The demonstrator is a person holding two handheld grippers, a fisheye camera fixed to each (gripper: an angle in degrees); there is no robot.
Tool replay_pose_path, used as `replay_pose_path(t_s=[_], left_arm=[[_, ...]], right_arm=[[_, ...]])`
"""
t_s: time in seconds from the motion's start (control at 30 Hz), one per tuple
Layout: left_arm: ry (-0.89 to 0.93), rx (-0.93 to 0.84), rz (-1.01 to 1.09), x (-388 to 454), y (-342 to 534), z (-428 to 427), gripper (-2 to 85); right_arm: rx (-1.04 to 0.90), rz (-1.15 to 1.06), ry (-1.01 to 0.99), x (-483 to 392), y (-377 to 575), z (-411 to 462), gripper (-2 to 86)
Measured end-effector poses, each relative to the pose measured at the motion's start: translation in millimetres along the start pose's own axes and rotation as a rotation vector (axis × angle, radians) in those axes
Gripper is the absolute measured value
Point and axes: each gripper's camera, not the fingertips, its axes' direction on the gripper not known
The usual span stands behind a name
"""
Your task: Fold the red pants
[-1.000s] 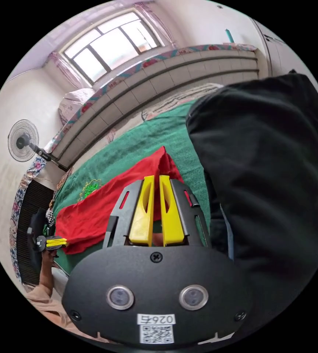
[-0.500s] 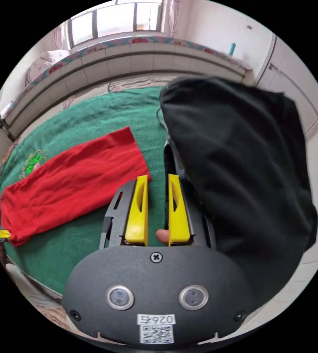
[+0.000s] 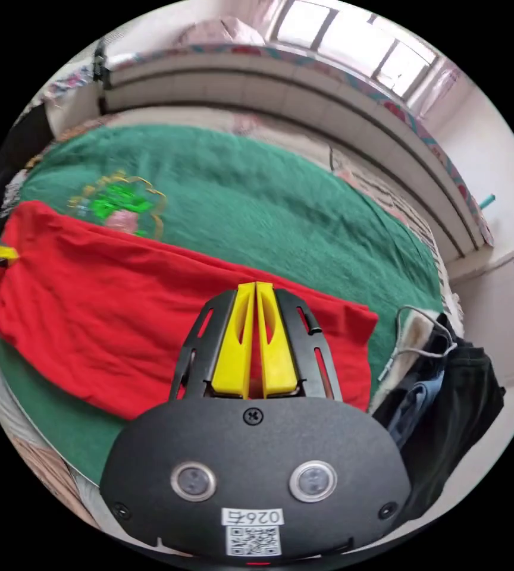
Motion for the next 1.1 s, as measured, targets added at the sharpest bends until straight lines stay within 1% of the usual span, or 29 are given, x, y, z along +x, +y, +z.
replay_pose_path(t_s=[0.03, 0.13, 0.2, 0.27, 0.3, 0.37, 0.4, 0.47, 0.53, 0.57, 0.67, 0.77, 0.8, 0.9, 0.97, 1.0, 1.03, 1.07, 1.1], left_arm=[[0.032, -0.018, -0.012, -5, 2, -7, -0.7], [0.037, 0.018, 0.022, -3, 16, -32, -0.7], [0.080, 0.068, 0.085, 6, 24, -50, -0.6], [0.184, 0.109, 0.183, 21, 27, -65, -0.6], [0.206, 0.109, 0.201, 25, 26, -65, -0.6], [0.243, 0.026, 0.266, 43, 18, -54, -0.7], [0.237, -0.007, 0.283, 49, 17, -50, -0.7], [0.203, -0.172, 0.377, 76, 14, -27, -0.7], [0.154, -0.222, 0.425, 97, 18, -17, -0.7], [0.116, -0.203, 0.441, 107, 21, -22, -0.7], [0.035, -0.190, 0.486, 126, 30, -38, -0.7], [0.017, -0.196, 0.529, 133, 41, -58, -0.7], [0.025, -0.194, 0.533, 133, 43, -65, -0.7], [0.043, -0.106, 0.456, 108, 56, -103, -0.7], [-0.027, -0.077, 0.263, 67, 63, -123, -0.7], [-0.054, -0.092, 0.209, 54, 65, -124, -0.7], [-0.107, -0.148, 0.138, 34, 71, -122, -0.7], [-0.136, -0.218, 0.102, 17, 78, -117, -0.7], [-0.127, -0.252, 0.093, 10, 82, -113, -0.7]], right_arm=[[-0.096, 0.025, 0.040, 11, -19, 20, -0.9], [-0.019, 0.142, -0.062, 43, -39, -8, -0.9], [0.031, 0.125, -0.056, 40, -46, -33, -0.9], [0.068, 0.020, -0.090, 14, -60, -68, -0.7], [0.077, -0.018, -0.110, 4, -64, -77, -0.6], [0.088, -0.185, -0.219, -45, -85, -111, -0.4], [0.093, -0.225, -0.246, -59, -91, -119, -0.4], [0.076, -0.400, -0.354, -122, -111, -139, -0.4], [0.020, -0.527, -0.420, -172, -123, -142, -0.4], [-0.020, -0.592, -0.445, -204, -128, -138, -0.4], [-0.116, -0.676, -0.444, -267, -127, -115, -0.4], [-0.188, -0.698, -0.382, -293, -117, -90, -0.4], [-0.182, -0.683, -0.381, -292, -116, -89, -0.4], [-0.164, -0.608, -0.448, -276, -114, -94, -0.4], [-0.189, -0.564, -0.520, -267, -103, -83, -0.4], [-0.213, -0.562, -0.521, -268, -100, -77, -0.5], [-0.227, -0.543, -0.525, -268, -92, -69, -0.5], [-0.209, -0.499, -0.546, -264, -87, -68, -0.5], [-0.209, -0.485, -0.556, -263, -84, -68, -0.4]])
